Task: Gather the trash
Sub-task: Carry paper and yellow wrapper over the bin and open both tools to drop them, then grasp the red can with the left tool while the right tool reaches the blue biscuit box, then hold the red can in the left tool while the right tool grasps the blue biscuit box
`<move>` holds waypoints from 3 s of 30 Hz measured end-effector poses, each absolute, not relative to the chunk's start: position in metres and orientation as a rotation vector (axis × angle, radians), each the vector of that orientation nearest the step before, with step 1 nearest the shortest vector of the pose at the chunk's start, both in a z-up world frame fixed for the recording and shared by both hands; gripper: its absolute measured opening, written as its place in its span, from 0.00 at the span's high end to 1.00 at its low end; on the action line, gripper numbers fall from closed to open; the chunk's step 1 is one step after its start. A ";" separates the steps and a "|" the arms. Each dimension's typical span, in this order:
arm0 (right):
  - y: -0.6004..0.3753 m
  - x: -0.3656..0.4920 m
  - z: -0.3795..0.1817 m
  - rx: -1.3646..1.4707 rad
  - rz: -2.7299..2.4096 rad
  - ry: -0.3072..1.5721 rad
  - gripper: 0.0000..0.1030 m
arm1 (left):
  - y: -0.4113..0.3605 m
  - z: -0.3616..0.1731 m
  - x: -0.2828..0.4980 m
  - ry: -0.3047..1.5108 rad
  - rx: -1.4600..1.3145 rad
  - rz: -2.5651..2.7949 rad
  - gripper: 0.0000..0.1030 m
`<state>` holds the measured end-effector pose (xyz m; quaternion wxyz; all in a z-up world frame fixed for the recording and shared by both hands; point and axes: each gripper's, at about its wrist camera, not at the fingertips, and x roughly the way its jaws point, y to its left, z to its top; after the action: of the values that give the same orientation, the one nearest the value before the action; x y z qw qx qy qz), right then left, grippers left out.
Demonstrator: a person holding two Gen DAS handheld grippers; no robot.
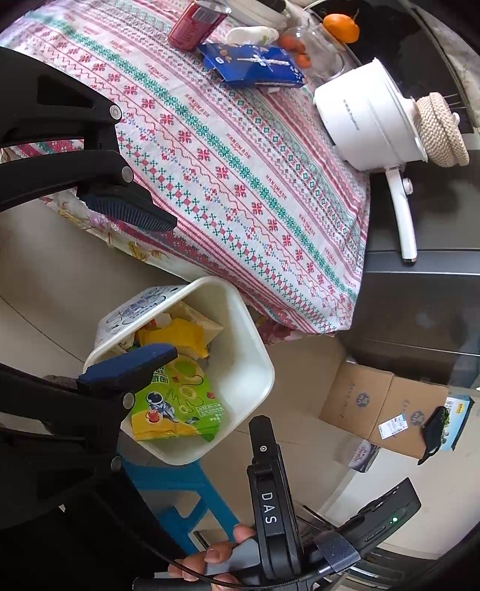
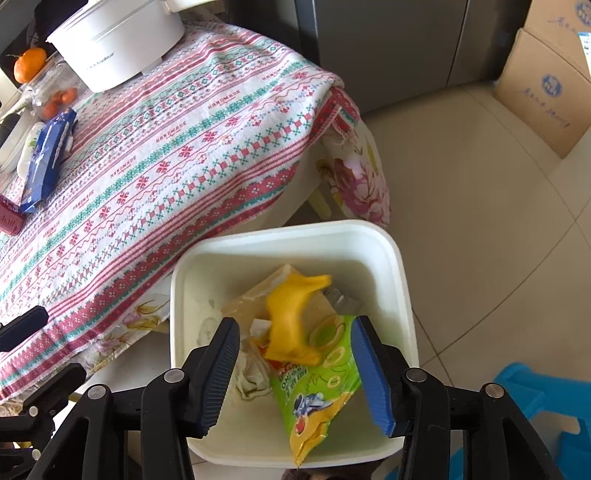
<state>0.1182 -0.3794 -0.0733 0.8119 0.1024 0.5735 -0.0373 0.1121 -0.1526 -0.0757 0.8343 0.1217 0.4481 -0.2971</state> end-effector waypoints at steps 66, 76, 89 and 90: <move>-0.137 0.293 -0.069 0.149 0.148 1.132 0.25 | 0.147 -0.034 0.234 0.814 -0.126 0.058 0.47; -0.033 0.353 -0.096 0.136 0.192 1.048 0.10 | 0.185 -0.050 0.211 0.870 -0.081 0.090 0.47; 0.012 0.375 -0.130 -0.118 0.042 1.025 0.07 | 0.193 -0.055 0.214 0.893 -0.135 0.084 0.47; 0.011 0.375 -0.131 -0.128 0.038 1.028 0.07 | 0.192 -0.054 0.214 0.893 -0.139 0.082 0.47</move>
<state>0.3752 0.0111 -0.1311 0.8686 -0.0611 0.4914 0.0180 0.2139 0.1921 -0.0544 0.8989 -0.0673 0.4313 0.0394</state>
